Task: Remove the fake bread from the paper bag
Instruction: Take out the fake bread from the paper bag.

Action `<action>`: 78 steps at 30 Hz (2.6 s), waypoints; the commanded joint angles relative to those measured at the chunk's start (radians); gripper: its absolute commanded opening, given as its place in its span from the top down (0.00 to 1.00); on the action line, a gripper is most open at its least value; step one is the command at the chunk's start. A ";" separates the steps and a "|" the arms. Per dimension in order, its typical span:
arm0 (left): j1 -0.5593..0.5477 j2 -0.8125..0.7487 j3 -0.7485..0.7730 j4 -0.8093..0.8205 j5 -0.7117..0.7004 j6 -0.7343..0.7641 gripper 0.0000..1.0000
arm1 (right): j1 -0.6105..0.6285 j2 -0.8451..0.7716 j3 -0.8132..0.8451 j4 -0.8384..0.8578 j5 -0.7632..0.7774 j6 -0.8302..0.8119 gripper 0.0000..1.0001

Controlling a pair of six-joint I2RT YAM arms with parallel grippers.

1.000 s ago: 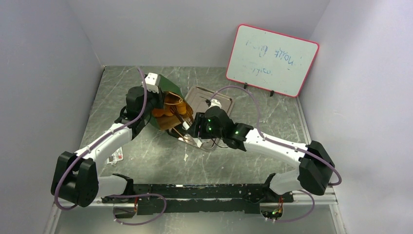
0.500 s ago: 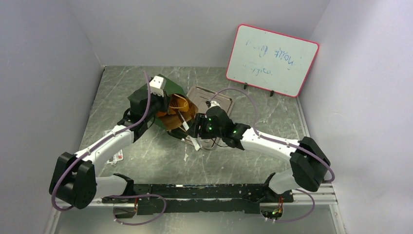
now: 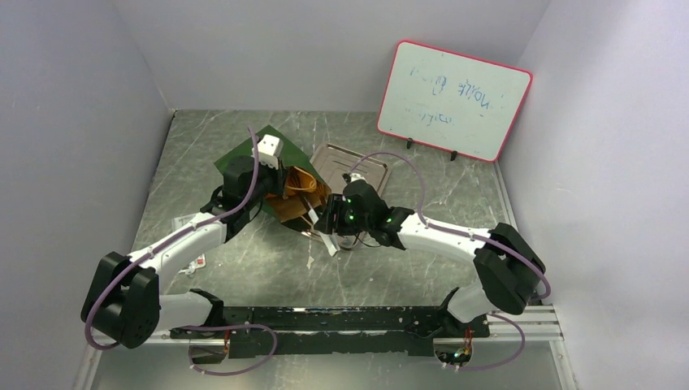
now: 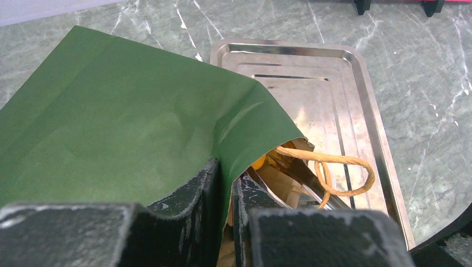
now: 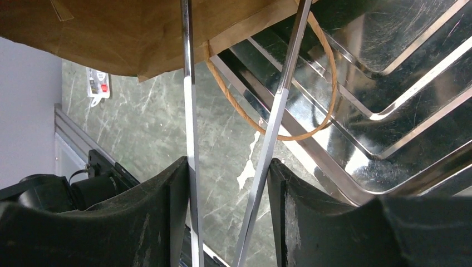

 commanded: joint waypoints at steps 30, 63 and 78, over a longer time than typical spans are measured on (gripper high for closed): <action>-0.071 -0.034 -0.020 0.059 -0.022 -0.026 0.93 | -0.031 0.132 -0.071 0.111 -0.044 -0.035 0.49; -0.157 0.045 -0.033 0.110 -0.281 -0.005 0.93 | -0.040 0.134 0.032 -0.110 0.023 -0.135 0.88; -0.177 0.099 -0.041 0.134 -0.289 -0.020 0.93 | 0.030 0.281 0.029 -0.002 0.283 -0.259 0.53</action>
